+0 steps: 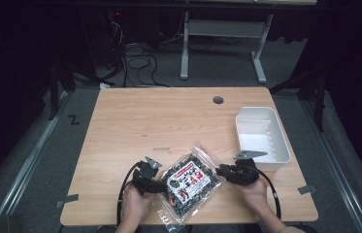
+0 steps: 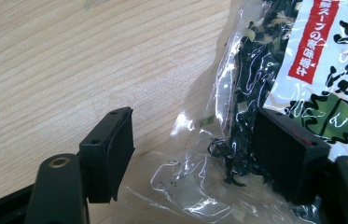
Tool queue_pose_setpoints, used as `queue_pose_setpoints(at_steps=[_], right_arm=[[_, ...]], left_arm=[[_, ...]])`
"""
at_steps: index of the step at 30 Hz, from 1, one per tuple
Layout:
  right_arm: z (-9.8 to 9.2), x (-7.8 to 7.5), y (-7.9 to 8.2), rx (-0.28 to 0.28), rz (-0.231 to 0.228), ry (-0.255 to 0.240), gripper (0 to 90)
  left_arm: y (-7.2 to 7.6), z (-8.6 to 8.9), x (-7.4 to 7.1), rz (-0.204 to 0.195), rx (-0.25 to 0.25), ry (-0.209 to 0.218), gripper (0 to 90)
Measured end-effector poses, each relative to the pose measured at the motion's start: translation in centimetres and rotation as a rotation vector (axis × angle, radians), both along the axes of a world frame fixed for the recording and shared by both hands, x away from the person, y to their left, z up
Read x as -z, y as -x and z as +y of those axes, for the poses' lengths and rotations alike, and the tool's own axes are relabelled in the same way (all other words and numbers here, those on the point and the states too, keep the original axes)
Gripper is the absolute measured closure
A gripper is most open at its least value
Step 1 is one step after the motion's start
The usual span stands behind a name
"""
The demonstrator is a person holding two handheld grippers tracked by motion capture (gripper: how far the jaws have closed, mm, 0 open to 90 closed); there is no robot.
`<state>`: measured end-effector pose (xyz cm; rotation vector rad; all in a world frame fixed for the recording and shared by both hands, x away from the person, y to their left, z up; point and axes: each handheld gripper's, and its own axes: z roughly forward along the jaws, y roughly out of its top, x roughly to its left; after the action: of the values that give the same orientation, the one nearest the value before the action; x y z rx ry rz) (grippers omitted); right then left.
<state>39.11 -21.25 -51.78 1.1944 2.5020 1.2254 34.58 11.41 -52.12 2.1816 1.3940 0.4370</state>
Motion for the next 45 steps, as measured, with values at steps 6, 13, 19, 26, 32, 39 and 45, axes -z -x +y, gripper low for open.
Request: queue_pose_setpoints(at_steps=[6, 13, 19, 26, 32, 39, 45], right_arm=[[0.1, 0.0, 0.0, -0.014, 0.002, 0.009, 76.1], [0.8, -0.4, 0.9, -0.049, -0.082, 0.080, 88.2], [0.9, -0.7, 1.2, -0.061, -0.115, 0.094, 88.8], [1.5, -2.5, 2.0, -0.089, -0.213, 0.142, 89.3], [1.8, -4.6, 1.3, -0.095, -0.245, 0.173, 89.5], [2.3, -7.6, 0.4, -0.098, -0.293, 0.218, 89.5], [2.6, -9.7, -0.1, -0.100, -0.333, 0.238, 89.5]], left_arm=[[0.0, 0.1, 0.0, 0.000, 0.003, 0.009, 29.8], [0.1, 0.1, 0.1, -0.011, 0.004, 0.009, 29.8], [0.2, 0.0, 0.1, -0.020, 0.005, 0.004, 29.8], [0.0, 0.1, 0.1, -0.010, 0.017, 0.017, 29.6], [0.0, 0.0, 0.2, 0.004, 0.038, 0.064, 27.8], [0.1, -0.1, 0.2, 0.015, 0.055, 0.067, 27.5], [0.0, 0.1, 0.0, -0.005, 0.059, 0.100, 27.5]])
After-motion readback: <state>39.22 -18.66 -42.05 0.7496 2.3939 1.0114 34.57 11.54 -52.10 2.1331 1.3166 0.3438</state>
